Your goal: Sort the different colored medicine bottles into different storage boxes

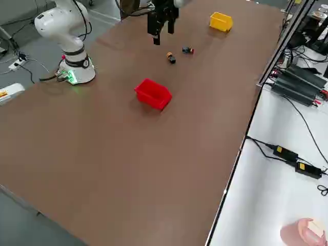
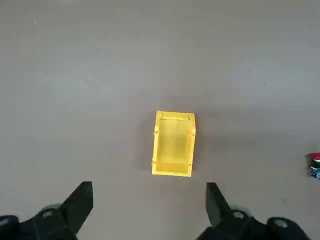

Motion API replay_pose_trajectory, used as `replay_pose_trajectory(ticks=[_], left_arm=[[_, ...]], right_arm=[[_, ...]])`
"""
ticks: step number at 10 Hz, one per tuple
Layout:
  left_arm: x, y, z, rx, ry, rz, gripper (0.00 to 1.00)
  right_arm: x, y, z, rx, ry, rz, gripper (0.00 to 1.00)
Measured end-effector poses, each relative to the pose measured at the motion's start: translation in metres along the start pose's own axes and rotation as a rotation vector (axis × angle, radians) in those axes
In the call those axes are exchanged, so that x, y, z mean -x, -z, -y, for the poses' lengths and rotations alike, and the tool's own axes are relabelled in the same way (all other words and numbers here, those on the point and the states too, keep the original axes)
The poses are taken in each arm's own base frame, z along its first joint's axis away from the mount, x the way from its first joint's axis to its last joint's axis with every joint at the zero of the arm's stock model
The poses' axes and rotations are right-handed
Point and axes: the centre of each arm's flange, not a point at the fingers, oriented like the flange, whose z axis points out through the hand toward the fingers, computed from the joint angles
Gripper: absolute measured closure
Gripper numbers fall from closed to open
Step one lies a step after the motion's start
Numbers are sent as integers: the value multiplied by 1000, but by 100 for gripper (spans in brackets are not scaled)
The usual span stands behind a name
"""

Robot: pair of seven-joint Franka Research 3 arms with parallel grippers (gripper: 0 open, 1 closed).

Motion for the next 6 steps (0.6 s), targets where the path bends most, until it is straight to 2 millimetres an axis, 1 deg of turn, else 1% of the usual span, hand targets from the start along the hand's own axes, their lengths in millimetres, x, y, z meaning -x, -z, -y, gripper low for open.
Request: replay_pose_trajectory(ticks=[3,4,5,6], left_arm=[[0,-2,-1,1,-4,4,0],[-1,-5,-6,5,-11,11,0],[-3,-12,-18,18,-26,24,0],[-6,-21,-46,26,-43,42,0]], right_arm=[[0,0,1,-1,2,0,1],[0,0,4,-2,7,0,1],[0,0,10,-3,17,0,0],[-1,-1,18,-5,32,-6,0]])
